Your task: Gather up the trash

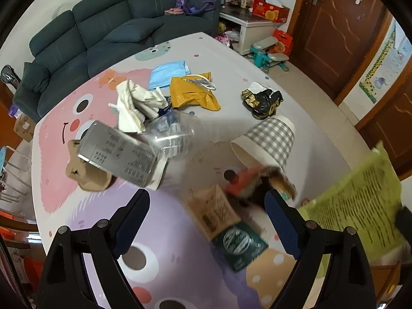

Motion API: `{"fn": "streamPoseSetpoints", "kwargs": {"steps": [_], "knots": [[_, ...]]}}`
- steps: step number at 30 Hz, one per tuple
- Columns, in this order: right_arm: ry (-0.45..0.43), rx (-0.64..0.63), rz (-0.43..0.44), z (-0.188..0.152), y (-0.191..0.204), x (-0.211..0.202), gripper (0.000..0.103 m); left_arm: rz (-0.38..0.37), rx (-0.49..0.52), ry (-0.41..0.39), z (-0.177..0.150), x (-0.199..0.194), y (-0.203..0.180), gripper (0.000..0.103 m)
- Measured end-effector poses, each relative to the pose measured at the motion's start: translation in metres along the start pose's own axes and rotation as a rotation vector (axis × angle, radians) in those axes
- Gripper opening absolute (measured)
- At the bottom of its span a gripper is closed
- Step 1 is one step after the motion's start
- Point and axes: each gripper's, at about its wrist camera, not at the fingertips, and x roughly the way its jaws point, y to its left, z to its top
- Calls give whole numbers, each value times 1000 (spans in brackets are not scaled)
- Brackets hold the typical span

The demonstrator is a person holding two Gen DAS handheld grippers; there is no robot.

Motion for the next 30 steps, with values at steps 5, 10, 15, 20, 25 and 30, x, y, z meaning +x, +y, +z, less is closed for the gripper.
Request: {"fn": "streamPoseSetpoints", "kwargs": {"steps": [5,10,15,20,25,30], "knots": [[10,17,9,0,-3,6,0,25,46,37,12,24,-15,67],[29,2,25,-4,-3,10,0,23,66,133,7,46,-22,11],[30,-7,49,-4,-7,6,0,5,21,61,-4,25,-23,6],[26,-32,96,-2,-11,-4,0,-13,-31,14,-21,-14,-27,6],[38,-77,177,-7,-17,-17,0,-6,-90,-27,-57,-57,-45,6],[82,-177,282,-21,-23,-37,0,28,-148,-32,-107,-97,-71,6]]}}
